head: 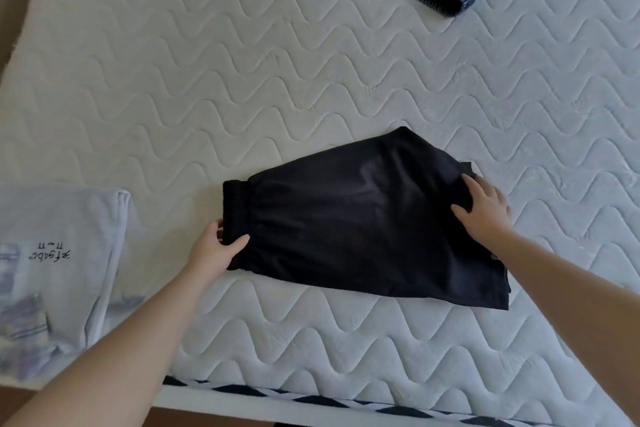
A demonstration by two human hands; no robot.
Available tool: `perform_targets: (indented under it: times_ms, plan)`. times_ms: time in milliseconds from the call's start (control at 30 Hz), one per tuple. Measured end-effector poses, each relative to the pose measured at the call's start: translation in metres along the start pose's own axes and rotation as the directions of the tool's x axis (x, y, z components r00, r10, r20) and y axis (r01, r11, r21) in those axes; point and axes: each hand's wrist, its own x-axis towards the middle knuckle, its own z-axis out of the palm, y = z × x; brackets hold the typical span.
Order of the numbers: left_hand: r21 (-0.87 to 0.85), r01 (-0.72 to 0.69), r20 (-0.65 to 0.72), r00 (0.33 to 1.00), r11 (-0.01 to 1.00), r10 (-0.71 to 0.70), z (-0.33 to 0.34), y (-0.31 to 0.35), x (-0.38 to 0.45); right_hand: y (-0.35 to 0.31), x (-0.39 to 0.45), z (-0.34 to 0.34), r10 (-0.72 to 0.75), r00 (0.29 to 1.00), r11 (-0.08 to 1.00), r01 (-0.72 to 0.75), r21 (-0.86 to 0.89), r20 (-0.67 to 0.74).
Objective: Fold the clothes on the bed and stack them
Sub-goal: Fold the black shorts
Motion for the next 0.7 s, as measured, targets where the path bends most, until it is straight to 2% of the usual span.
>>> perform_targets:
  times_ms: [200,333,433,500,600,700]
  plan:
    - [0.182,-0.104,-0.195,0.971,0.978,0.14,0.014,0.009,-0.021,0.014,-0.015,0.011,-0.015,1.0,0.993,0.017,0.117,-0.021]
    - [0.43,-0.182,-0.349,0.87,0.884,0.349,0.035,0.024,-0.039,0.025,-0.023,0.011,0.05,0.997,0.97,-0.035,0.242,-0.057]
    - [0.494,-0.217,-0.384,0.814,0.842,0.435,0.057,0.048,-0.05,0.039,-0.025,0.009,0.13,0.988,0.943,-0.096,0.319,-0.085]
    - [0.506,-0.328,-0.324,0.785,0.798,0.529,0.073,0.069,-0.054,0.049,-0.024,0.009,0.175,0.983,0.907,-0.139,0.397,-0.056]
    - [0.52,-0.566,-0.092,0.708,0.64,0.7,0.105,0.101,-0.06,0.059,-0.022,0.009,0.269,0.963,0.802,-0.239,0.547,0.027]
    - [0.447,-0.717,0.138,0.646,0.535,0.75,0.148,0.141,-0.065,0.063,-0.016,0.009,0.298,0.951,0.727,-0.28,0.627,0.08]
